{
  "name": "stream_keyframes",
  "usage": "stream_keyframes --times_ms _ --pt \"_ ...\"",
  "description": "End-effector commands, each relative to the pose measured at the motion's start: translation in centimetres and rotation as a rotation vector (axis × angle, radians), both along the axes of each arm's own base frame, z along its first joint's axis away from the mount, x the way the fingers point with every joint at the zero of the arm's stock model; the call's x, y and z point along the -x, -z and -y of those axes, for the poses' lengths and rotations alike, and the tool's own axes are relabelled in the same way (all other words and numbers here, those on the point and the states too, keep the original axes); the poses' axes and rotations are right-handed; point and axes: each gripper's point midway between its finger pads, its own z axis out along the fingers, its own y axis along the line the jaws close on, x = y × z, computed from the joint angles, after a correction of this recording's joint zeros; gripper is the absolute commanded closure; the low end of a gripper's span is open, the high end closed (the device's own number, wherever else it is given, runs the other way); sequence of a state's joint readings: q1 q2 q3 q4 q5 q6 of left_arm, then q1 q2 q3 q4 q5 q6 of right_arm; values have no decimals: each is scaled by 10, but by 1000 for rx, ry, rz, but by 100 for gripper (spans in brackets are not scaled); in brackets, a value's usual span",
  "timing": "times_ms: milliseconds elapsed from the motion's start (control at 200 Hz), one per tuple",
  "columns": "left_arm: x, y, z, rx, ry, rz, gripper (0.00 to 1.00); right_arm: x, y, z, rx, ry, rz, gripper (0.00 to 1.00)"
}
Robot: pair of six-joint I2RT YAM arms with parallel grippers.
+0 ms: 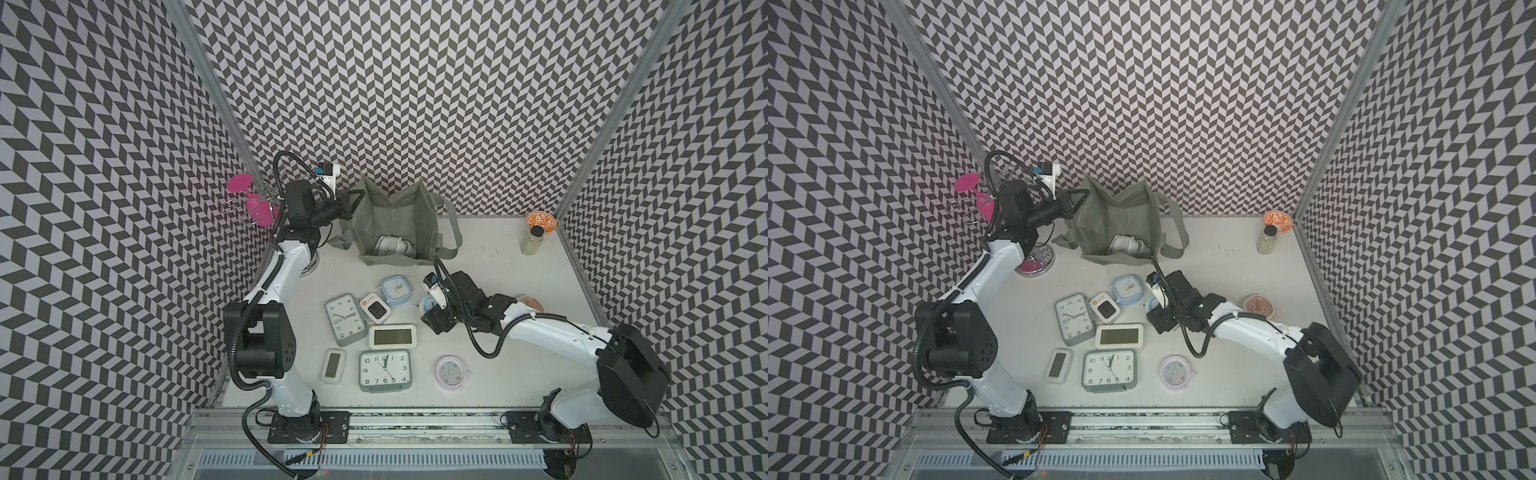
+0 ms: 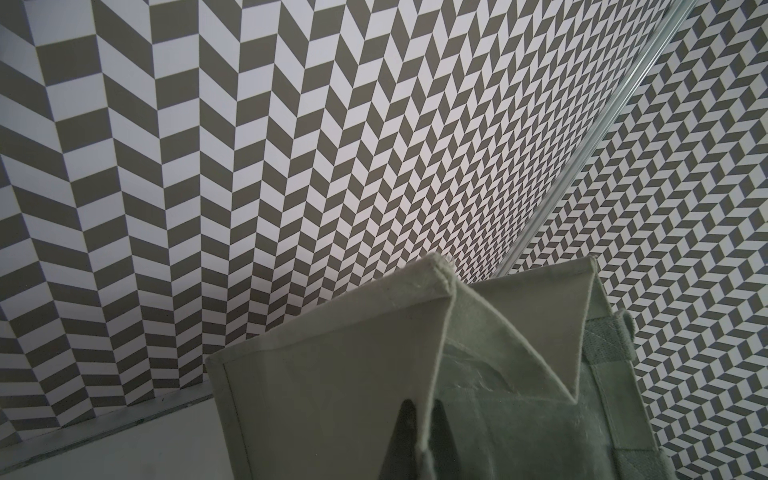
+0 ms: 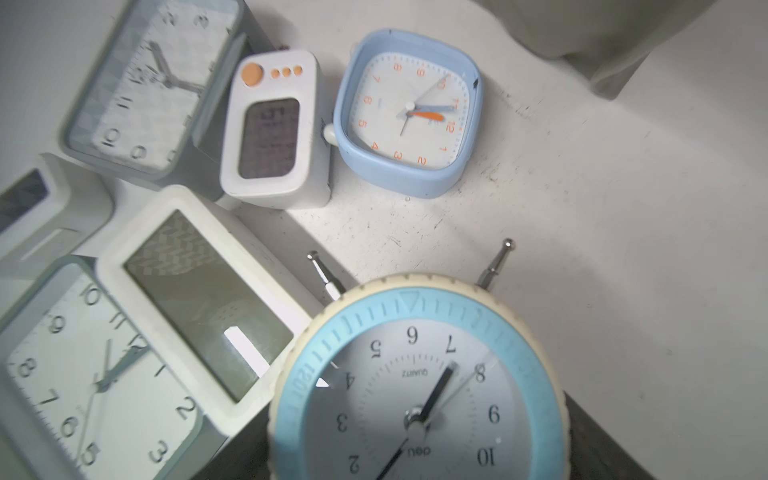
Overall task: Put the alarm clock into the canvas bag
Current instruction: Pick up the alarm from the center of the board, then place the alarm at the canvas bag.
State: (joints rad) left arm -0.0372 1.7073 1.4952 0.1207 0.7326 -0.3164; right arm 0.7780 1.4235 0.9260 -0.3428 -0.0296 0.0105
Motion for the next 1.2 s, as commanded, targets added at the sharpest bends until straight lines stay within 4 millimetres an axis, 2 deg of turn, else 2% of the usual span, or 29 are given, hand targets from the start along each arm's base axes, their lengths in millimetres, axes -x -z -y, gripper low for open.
stream_keyframes --times_ms 0,436,611,771,891,1197 --pt "14 -44 6 16 39 146 100 2 -46 5 -78 20 97 30" --pt "28 -52 22 -4 89 182 100 18 -208 25 -350 7 442 32" --pt "34 -56 30 -7 114 201 100 13 -255 21 -393 -17 560 33" --pt "38 -59 35 -14 123 212 100 -2 -282 6 -394 -40 637 33" --pt "43 -64 38 -24 126 232 100 -23 -292 -7 -372 -21 672 33" --pt "51 -73 39 -27 118 261 100 -79 -288 -51 -314 7 678 34"
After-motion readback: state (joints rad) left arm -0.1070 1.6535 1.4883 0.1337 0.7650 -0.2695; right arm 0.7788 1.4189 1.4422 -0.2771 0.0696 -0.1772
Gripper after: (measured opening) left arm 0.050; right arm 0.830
